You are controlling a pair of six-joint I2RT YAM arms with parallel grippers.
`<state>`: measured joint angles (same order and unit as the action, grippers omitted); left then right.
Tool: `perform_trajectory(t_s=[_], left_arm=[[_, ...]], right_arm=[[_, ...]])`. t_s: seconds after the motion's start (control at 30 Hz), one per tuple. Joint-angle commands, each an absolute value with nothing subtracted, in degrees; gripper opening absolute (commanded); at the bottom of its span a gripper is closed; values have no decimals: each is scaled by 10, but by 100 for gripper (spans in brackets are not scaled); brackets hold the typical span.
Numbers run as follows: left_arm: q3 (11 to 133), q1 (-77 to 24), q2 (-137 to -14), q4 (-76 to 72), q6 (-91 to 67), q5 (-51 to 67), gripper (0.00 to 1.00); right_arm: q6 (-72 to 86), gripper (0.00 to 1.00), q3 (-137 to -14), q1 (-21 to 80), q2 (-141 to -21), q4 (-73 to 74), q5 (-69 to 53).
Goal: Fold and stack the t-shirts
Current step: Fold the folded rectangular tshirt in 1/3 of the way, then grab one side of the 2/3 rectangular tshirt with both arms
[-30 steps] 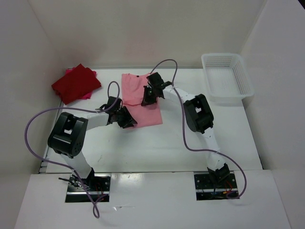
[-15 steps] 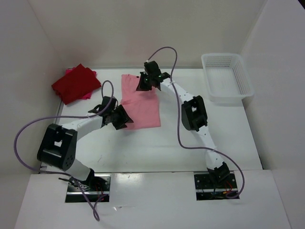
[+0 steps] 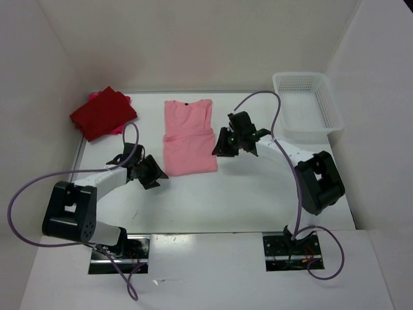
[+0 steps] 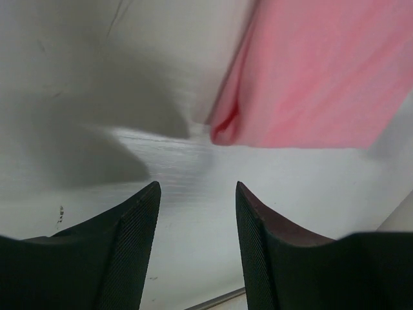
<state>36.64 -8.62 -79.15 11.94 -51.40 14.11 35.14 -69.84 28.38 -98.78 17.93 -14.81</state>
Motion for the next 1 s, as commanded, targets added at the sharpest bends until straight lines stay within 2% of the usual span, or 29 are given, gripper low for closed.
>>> perform_trajectory(t_s=[0.0, 0.07, 0.3, 0.67, 0.8, 0.97], left_arm=[[364, -83, -822, 81, -523, 179, 59], [377, -83, -838, 75, -523, 185, 59], [383, -83, -884, 47, -529, 191, 59], [395, -83, -921, 31, -529, 149, 35], [406, -83, -921, 38, -523, 138, 27], [417, -83, -926, 50, -504, 138, 14]], right_arm=[[368, 34, -605, 281, -963, 126, -148], [368, 41, -584, 275, -964, 120, -168], [393, 45, -542, 275, -988, 71, -182], [403, 46, -573, 275, -1083, 33, -188], [409, 36, -585, 275, -1096, 25, -188], [414, 11, -585, 275, -1101, 25, -176]])
